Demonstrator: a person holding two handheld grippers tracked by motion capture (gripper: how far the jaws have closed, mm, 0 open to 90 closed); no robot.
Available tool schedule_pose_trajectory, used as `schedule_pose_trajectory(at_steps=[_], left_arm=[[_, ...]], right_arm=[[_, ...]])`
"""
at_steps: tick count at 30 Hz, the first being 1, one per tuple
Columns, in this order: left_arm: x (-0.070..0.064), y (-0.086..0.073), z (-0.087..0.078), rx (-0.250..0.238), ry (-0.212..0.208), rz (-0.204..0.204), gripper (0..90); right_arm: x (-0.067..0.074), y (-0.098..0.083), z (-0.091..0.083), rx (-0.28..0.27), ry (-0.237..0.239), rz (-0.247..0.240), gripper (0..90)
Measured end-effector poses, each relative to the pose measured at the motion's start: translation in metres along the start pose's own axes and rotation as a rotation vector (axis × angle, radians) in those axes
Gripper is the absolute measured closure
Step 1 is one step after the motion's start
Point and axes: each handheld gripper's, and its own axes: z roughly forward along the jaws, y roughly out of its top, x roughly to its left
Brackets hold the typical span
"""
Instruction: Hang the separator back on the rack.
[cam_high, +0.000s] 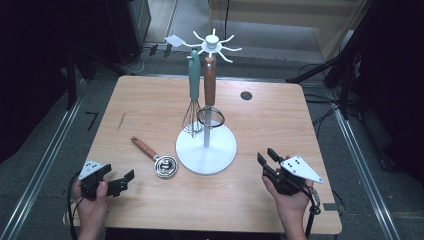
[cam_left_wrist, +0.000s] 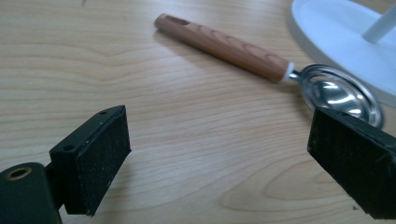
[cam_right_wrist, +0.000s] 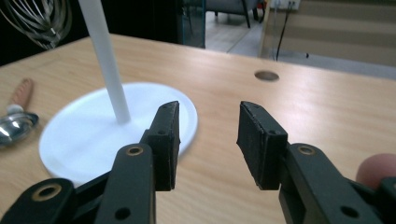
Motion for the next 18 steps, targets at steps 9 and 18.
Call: schedule_pose_trajectory(at_steps=[9, 18], left_arm=[[-0.024, 0.003, 0.009, 0.011, -0.032, 0.024, 13.6], [-0.047, 0.014, 0.026, 0.06, -0.077, 0.027, 30.8]], right_arm=[[-0.014, -0.027, -0.015, 0.052, -0.013, 0.027, 59.5], [-0.025, -0.04, -0.013, 0.093, -0.017, 0.057, 57.4]])
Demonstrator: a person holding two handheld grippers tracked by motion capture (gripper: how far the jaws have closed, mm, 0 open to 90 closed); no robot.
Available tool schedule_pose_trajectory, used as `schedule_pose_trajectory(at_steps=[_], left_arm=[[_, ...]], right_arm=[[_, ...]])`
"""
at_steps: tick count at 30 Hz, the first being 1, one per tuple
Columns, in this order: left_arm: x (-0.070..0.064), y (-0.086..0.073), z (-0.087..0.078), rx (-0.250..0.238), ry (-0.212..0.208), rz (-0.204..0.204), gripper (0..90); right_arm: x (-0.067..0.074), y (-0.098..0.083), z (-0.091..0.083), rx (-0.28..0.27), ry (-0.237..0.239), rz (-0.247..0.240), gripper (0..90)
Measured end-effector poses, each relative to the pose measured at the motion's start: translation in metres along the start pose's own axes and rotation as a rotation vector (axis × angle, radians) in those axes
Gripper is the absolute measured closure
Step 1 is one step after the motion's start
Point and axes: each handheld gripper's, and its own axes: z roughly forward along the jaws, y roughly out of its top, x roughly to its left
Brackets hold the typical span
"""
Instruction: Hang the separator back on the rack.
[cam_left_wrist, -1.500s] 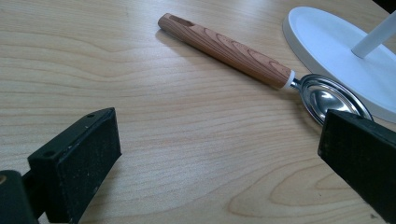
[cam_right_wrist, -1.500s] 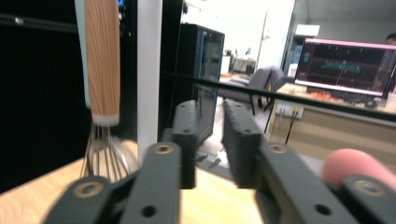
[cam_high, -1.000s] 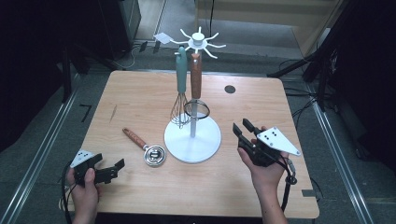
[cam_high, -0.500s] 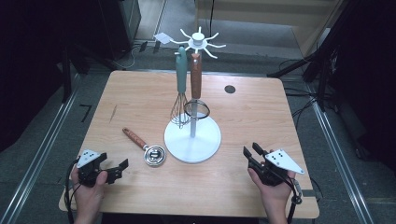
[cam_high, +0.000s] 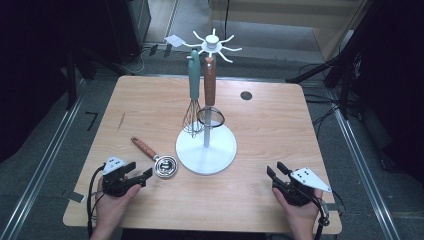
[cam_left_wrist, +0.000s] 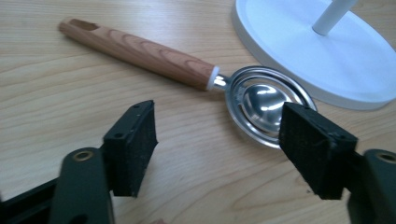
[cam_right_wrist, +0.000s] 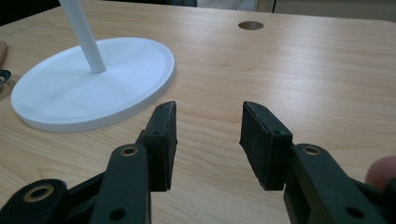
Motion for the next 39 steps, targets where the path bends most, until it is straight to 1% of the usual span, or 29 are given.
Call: schedule_pose_trajectory(at_steps=[3, 4, 6, 10, 11, 12, 13, 14, 16, 18, 19, 20, 21, 25, 29, 30, 33, 37, 39], left_arm=[[-0.002, 0.005, 0.008, 0.011, -0.04, -0.013, 40.3], [-0.002, 0.005, 0.011, 0.018, -0.044, -0.012, 43.4], [-0.003, 0.007, 0.016, 0.031, -0.036, -0.009, 46.3], [-0.004, 0.007, 0.023, 0.054, -0.02, 0.008, 51.5], [-0.005, 0.007, 0.025, 0.058, -0.021, 0.017, 53.3], [-0.006, 0.007, 0.026, 0.07, -0.013, 0.035, 54.1], [-0.006, 0.007, 0.028, 0.074, -0.01, 0.04, 55.2], [-0.006, 0.008, 0.029, 0.073, -0.016, 0.034, 56.1], [-0.007, 0.009, 0.032, 0.079, -0.027, 0.022, 59.5], [-0.009, 0.007, 0.034, 0.091, -0.044, 0.032, 63.3], [-0.01, 0.006, 0.034, 0.09, -0.041, 0.04, 66.3], [-0.011, 0.006, 0.033, 0.092, -0.033, 0.046, 67.8], [-0.012, 0.005, 0.033, 0.093, -0.033, 0.048, 68.7], [-0.012, 0.001, 0.029, 0.093, -0.044, 0.038, 72.4], [-0.013, -0.006, 0.021, 0.09, -0.048, 0.028, 73.2], [-0.013, -0.007, 0.019, 0.089, -0.05, 0.027, 73.3], [-0.015, -0.011, 0.015, 0.092, -0.05, 0.029, 73.4], [-0.023, -0.015, 0.013, 0.095, -0.06, 0.031, 73.2], [-0.029, -0.018, 0.012, 0.1, -0.064, 0.042, 73.1]], right_arm=[[-0.001, -0.005, 0.002, 0.011, -0.003, 0.016, 57.4], [-0.002, -0.006, 0.002, 0.016, -0.008, 0.017, 57.3], [-0.003, -0.008, 0.001, 0.017, -0.019, 0.015, 57.3], [-0.005, -0.011, -0.004, 0.006, -0.03, 0.041, 57.0], [-0.005, -0.012, -0.005, 0.01, -0.033, 0.046, 57.0], [-0.005, -0.013, -0.005, 0.014, -0.039, 0.044, 57.0], [-0.004, -0.015, -0.006, 0.021, -0.04, 0.052, 57.0], [-0.005, -0.016, -0.006, 0.022, -0.041, 0.045, 57.0], [-0.004, -0.017, -0.006, 0.031, -0.039, 0.047, 57.0], [-0.004, -0.017, -0.006, 0.033, -0.041, 0.044, 57.0], [-0.003, -0.017, -0.005, 0.031, -0.039, 0.047, 57.1], [-0.003, -0.017, -0.005, 0.03, -0.037, 0.053, 57.1], [-0.002, -0.017, -0.004, 0.029, -0.037, 0.048, 57.1], [0.002, -0.017, -0.002, 0.039, -0.017, 0.031, 57.4], [0.009, -0.016, -0.002, 0.042, 0.004, 0.023, 57.6], [0.01, -0.016, -0.002, 0.041, 0.01, 0.016, 57.6], [0.016, -0.015, -0.001, 0.043, 0.027, 0.015, 57.7], [0.023, -0.014, 0.005, 0.048, 0.049, 0.004, 57.7], [0.026, -0.014, 0.006, 0.051, 0.059, -0.001, 57.7]])
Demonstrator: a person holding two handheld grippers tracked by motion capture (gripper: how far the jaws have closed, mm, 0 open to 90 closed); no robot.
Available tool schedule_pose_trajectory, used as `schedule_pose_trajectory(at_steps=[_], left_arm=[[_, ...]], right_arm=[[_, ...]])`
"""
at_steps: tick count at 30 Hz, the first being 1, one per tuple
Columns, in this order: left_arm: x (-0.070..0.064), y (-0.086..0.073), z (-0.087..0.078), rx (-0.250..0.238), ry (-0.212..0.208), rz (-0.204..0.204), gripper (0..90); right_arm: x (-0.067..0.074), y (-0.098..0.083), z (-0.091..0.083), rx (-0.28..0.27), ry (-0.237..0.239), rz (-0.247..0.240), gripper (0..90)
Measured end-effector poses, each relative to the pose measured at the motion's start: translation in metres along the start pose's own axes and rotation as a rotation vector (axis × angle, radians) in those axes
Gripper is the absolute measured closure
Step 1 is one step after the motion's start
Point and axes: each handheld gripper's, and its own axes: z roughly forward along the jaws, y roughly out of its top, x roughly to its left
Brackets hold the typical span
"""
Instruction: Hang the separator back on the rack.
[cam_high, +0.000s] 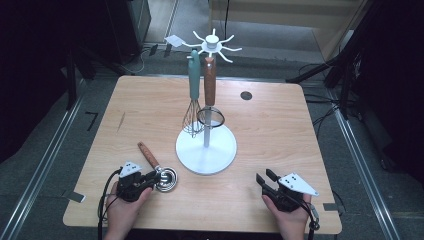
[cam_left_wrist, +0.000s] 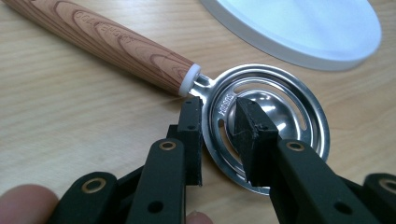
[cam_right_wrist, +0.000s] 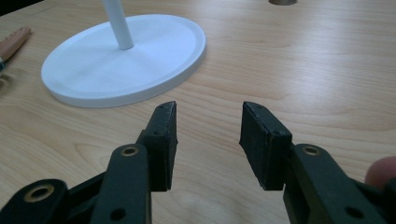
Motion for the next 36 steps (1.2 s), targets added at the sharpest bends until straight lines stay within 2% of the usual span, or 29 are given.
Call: schedule_pose_trajectory(at_steps=[3, 7, 10, 12, 16, 18, 20, 26, 29, 36], left_arm=[[-0.009, -0.002, 0.0, 0.014, -0.013, 0.012, 72.9], [-0.015, -0.003, -0.002, 0.032, -0.033, 0.022, 72.1], [-0.014, -0.002, -0.003, 0.013, -0.056, 0.009, 61.7], [-0.01, -0.001, -0.005, 0.004, -0.065, -0.008, 59.0], [-0.005, 0.0, -0.005, 0.0, -0.082, -0.012, 65.6], [-0.005, 0.0, -0.003, 0.021, -0.094, -0.004, 70.1], [-0.008, -0.001, -0.001, 0.037, -0.089, 0.011, 73.2], [-0.021, -0.004, 0.003, 0.05, -0.105, 0.042, 73.5], [-0.028, -0.006, 0.004, 0.047, -0.107, 0.049, 73.2], [-0.041, -0.013, 0.005, 0.025, -0.118, 0.047, 71.4]], right_arm=[[0.004, 0.0, 0.001, 0.002, 0.013, -0.018, 57.7], [0.007, 0.0, 0.0, 0.001, 0.022, -0.012, 57.8], [0.007, 0.001, 0.0, -0.001, 0.028, -0.017, 57.8], [0.008, 0.001, 0.001, 0.001, 0.031, -0.022, 57.8], [0.011, 0.001, 0.003, 0.004, 0.04, -0.032, 58.0], [0.013, 0.001, 0.004, 0.004, 0.044, -0.032, 58.2], [0.017, 0.001, 0.005, 0.005, 0.05, -0.036, 58.4], [0.028, 0.002, 0.006, -0.003, 0.077, -0.051, 58.5], [0.034, 0.004, 0.006, -0.017, 0.093, -0.043, 58.8], [0.06, 0.007, 0.016, -0.021, 0.165, -0.042, 59.8]])
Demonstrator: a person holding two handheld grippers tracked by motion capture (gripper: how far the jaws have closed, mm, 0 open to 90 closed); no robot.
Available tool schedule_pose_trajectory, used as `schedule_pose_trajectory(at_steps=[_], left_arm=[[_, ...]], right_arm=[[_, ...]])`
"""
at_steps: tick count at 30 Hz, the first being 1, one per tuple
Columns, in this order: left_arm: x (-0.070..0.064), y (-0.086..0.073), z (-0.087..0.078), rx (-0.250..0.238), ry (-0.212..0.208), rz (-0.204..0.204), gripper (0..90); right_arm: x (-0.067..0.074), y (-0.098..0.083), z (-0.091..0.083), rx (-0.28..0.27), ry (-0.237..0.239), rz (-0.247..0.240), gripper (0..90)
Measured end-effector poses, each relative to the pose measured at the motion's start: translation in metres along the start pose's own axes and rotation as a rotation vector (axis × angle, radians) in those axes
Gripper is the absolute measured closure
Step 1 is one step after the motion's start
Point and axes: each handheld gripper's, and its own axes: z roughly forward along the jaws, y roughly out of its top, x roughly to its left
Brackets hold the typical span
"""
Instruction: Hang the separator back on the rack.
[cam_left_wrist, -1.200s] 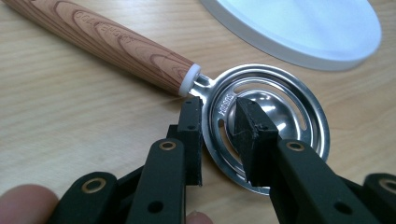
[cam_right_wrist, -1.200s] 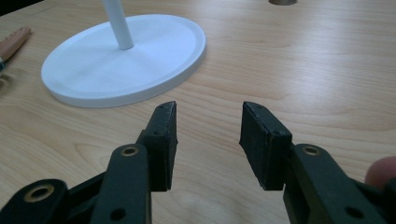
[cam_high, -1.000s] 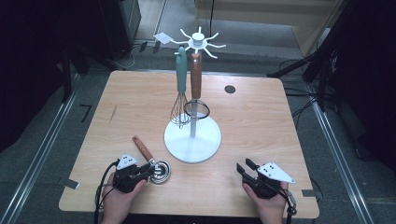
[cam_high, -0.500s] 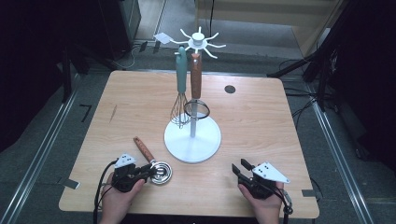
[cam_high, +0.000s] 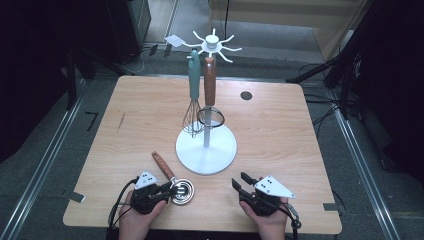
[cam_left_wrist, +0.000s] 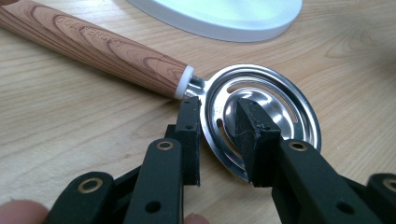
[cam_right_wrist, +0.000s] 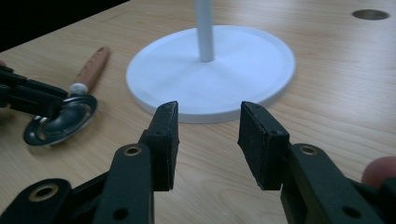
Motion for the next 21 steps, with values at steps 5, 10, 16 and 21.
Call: schedule_pose_trajectory(at_steps=[5, 10, 16, 21], left_arm=[[-0.005, -0.001, 0.003, -0.003, -0.03, -0.022, 70.1], [-0.017, -0.002, 0.008, 0.001, -0.049, 0.0, 68.0], [-0.027, -0.002, 0.013, 0.008, -0.08, 0.026, 67.1], [-0.036, -0.002, 0.017, 0.019, -0.123, 0.058, 64.9]], right_arm=[[0.022, -0.001, 0.015, 0.02, 0.072, -0.016, 64.9], [0.044, -0.004, 0.024, 0.046, 0.138, -0.028, 70.7], [0.059, -0.007, 0.035, 0.108, 0.165, -0.024, 83.0], [0.066, -0.008, 0.041, 0.16, 0.167, -0.061, 87.5]])
